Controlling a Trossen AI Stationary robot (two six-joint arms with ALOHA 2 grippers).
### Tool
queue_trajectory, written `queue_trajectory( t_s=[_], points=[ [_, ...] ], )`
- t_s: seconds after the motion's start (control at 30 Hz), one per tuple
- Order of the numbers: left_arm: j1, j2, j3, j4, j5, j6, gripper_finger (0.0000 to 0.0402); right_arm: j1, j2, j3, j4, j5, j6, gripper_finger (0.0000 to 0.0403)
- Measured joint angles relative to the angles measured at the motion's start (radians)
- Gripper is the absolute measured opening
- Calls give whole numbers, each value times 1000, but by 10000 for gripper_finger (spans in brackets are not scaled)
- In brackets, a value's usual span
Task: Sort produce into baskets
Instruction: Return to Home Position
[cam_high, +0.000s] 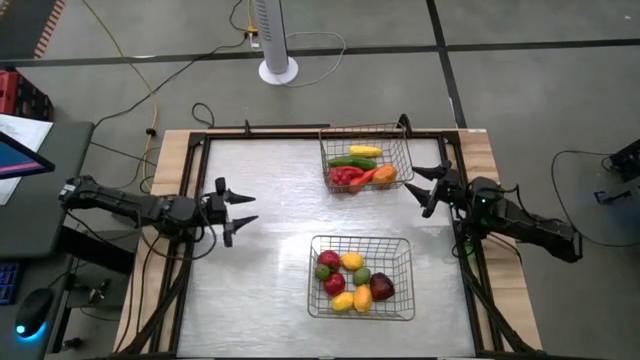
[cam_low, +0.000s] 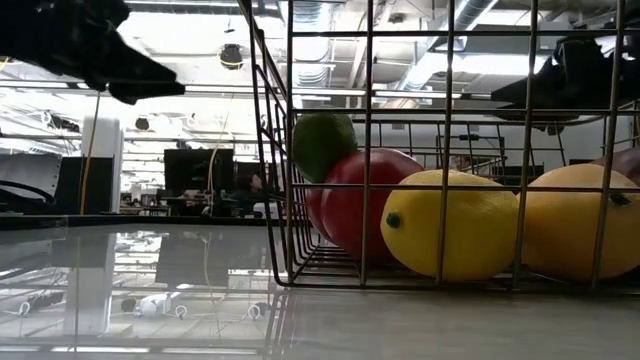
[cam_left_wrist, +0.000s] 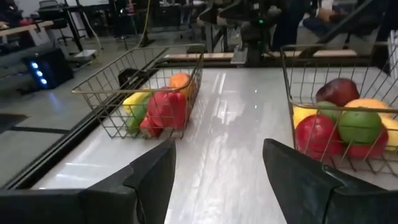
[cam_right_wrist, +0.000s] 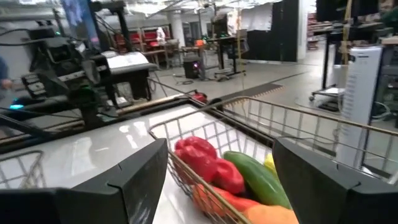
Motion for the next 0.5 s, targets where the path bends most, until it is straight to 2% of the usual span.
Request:
queue_trajectory(
  t_s=[0.2, 0.27, 0.4, 0.5],
  points=[
    [0, -204, -99, -29, 35, -79, 229, -19, 0, 0, -4, -2, -5, 315],
    [0, -257, -128, -31, 81, -97, 229, -17, 0, 0, 20, -17, -8, 315],
    [0, -351, -179, -27, 216, -118, 229, -4, 0, 1, 49, -145, -9, 315],
    [0, -400, -208, -15, 308, -117, 228, 8, 0, 1, 25, -182, 14, 315]
  ],
)
